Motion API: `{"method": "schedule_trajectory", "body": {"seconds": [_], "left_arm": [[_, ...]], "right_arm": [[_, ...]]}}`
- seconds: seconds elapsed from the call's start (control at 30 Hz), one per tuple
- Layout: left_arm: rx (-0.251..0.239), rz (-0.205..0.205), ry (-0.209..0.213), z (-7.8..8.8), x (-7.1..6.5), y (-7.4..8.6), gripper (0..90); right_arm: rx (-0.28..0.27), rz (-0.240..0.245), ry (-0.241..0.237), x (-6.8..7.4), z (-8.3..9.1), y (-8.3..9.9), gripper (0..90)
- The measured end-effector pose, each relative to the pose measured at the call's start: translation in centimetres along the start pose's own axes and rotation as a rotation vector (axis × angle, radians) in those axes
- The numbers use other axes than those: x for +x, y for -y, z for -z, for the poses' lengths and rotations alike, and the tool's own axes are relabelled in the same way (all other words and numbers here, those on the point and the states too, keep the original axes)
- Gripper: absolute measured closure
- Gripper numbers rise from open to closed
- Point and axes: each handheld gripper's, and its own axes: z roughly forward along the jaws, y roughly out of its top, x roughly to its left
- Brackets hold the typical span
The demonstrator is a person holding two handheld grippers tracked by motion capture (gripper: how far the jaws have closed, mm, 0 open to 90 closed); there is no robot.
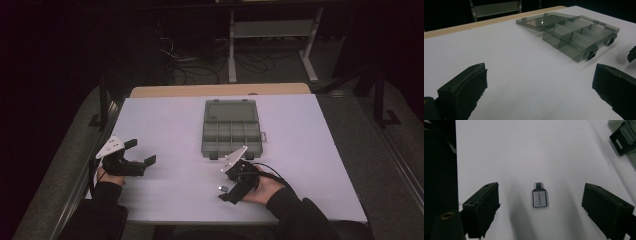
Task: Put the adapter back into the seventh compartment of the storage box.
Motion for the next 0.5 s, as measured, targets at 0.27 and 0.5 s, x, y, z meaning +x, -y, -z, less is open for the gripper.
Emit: {"method": "schedule_trajectory", "body": {"seconds": [0.27,0.5], "left_arm": [[0.0,0.0,0.001,-0.01,0.0,0.0,0.0],[-0.001,-0.001,0.001,-0.01,-0.01,-0.01,0.0]], "right_arm": [[0.021,0.014,-0.021,-0.07,-0.17,0.0,28.1],[0.026,0.031,-0.019,0.13,-0.3,-0.08,40.2]]}}
